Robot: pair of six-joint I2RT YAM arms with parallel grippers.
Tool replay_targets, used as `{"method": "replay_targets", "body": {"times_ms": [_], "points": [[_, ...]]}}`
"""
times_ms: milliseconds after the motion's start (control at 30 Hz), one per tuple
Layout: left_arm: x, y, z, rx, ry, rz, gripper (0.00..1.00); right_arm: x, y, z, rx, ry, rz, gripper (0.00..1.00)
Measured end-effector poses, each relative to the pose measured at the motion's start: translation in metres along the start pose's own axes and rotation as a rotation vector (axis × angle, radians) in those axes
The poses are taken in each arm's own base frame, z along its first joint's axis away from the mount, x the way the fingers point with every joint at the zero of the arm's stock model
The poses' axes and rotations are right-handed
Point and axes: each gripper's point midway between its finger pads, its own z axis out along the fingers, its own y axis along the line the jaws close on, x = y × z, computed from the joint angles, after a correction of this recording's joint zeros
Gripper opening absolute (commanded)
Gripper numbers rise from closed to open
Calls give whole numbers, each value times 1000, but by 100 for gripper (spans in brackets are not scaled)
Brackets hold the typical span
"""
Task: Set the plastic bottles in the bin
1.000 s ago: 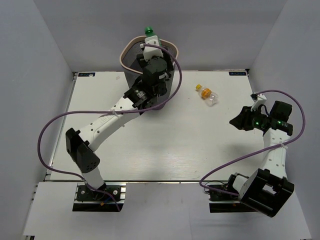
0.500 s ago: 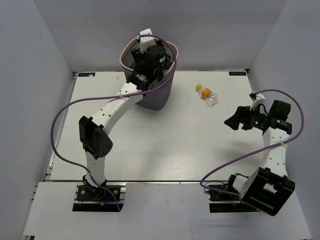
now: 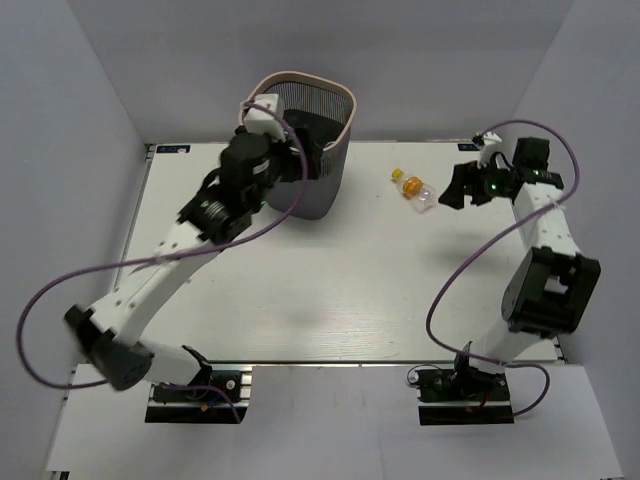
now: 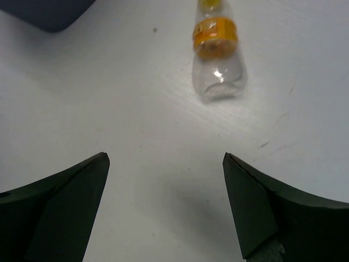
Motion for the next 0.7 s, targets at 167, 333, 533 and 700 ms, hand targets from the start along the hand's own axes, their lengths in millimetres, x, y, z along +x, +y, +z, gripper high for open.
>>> {"method": "replay_targets", "body": {"times_ms": [167,333,533,700], "points": [[4,-12,-87,236,23,-64,100,-29,-27,44,25,36,-53,90],[106,15,-130,251,247,-141,100,-18,-33,85,42,121,-87,90],[226,49,-152,126,564,-205,100,-9,-50,124,125,187,-130,90],[243,53,-161,100,622,-250,100,-7,-68,139,202,201,-152,90]]}}
